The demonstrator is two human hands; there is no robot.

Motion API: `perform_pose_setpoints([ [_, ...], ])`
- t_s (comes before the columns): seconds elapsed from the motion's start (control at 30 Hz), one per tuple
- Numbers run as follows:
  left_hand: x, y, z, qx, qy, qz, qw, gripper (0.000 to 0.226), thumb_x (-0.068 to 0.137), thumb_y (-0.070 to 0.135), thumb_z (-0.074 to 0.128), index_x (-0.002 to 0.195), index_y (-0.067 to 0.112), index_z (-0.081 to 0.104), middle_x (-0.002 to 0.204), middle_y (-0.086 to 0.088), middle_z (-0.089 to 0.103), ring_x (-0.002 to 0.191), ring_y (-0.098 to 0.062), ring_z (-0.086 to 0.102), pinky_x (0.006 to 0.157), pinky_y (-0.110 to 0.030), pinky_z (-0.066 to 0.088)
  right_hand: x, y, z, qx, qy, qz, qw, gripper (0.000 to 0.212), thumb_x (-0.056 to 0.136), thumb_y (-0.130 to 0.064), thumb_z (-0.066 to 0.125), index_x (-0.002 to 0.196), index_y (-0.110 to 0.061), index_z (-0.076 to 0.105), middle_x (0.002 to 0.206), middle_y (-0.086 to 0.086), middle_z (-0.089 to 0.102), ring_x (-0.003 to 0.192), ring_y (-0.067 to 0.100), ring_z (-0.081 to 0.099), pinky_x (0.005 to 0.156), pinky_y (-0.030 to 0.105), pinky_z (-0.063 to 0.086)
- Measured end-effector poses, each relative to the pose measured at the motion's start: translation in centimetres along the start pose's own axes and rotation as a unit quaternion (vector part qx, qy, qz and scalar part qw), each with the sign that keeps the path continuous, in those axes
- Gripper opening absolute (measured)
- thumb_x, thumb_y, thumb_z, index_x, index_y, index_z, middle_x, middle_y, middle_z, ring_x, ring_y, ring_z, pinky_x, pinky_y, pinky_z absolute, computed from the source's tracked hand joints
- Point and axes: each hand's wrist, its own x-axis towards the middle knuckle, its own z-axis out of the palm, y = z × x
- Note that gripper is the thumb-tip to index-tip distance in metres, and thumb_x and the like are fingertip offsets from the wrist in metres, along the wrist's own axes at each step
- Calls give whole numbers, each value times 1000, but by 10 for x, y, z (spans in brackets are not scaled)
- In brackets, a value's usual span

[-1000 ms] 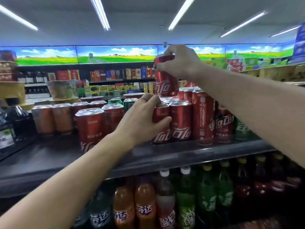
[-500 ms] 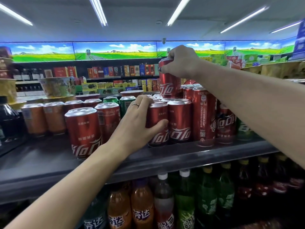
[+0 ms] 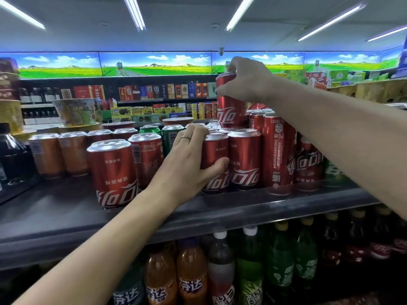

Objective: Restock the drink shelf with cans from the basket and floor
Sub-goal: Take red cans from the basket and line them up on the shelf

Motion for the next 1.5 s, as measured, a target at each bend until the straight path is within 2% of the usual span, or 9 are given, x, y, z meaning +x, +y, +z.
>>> perform_pose_setpoints([
  [0.1,-1,1,0,5,4,1,1000,56,94,53,65,131,17,42,124,11,40,114,-8,36,91,-24,34,-6,-10,3,-57,48,-23,997,67,86,-44,71,143,-19,44,144,17,47,123,35,53,102,47,49],
  [0.27,-2,7,-7,17,22,-15,1000,75,92,58,66,143,13,35,141,-4,45,121,-24,54,85,-33,46,-27,-49,18,-36,104,-167,980,50,93,-36,63,138,-19,51,131,9,56,118,25,54,95,34,40],
  [0.43,-20,5,-43,160,152,-7,975,57,92,37,73,127,1,46,123,-18,54,101,-39,61,72,-40,43,-34,-86,37,154,-34,-151,976,37,95,-25,64,131,-20,62,115,-1,64,110,17,62,88,26,48],
  [0.53,-35,-19,-80,223,196,-51,954,59,89,38,72,125,1,45,121,-21,53,107,-41,57,90,-52,48,-34,-97,49,145,-151,-162,964,47,93,-13,64,140,-16,60,122,-2,59,120,16,56,82,20,46],
  [0.73,-47,-52,-103,163,99,-182,965,77,86,57,75,137,11,40,135,-18,55,118,-41,58,91,-56,53,-31,-110,71,-65,-368,-176,911,72,92,-20,70,157,-27,39,164,0,33,147,22,34,120,46,32],
  [0.9,-45,-52,-103,134,92,-163,973,69,87,54,72,135,14,46,128,-11,62,115,-36,61,90,-54,53,-20,-109,80,-44,-345,-180,920,69,89,-28,78,149,-29,45,146,-2,43,136,19,42,114,41,38],
  [1.1,-42,-54,-100,103,100,-160,977,68,86,47,79,134,13,46,130,-10,60,115,-31,58,88,-45,48,-22,-97,72,42,-271,-171,946,50,89,-23,76,136,-15,62,130,0,56,107,11,53,73,19,40],
  [1.3,-31,-51,-94,108,55,-168,978,71,88,55,75,137,14,44,138,-12,53,120,-34,56,94,-47,48,-7,-90,35,198,-29,-102,974,40,86,-32,79,118,-10,70,105,0,60,104,17,55,67,19,41],
  [1.5,-19,-27,-84,244,62,-42,967,72,93,61,63,140,9,52,135,-15,61,125,-37,59,104,-51,47,-6,-75,12,89,76,-69,991,37,88,-40,73,112,-12,75,103,7,64,100,24,61,84,31,52],
])
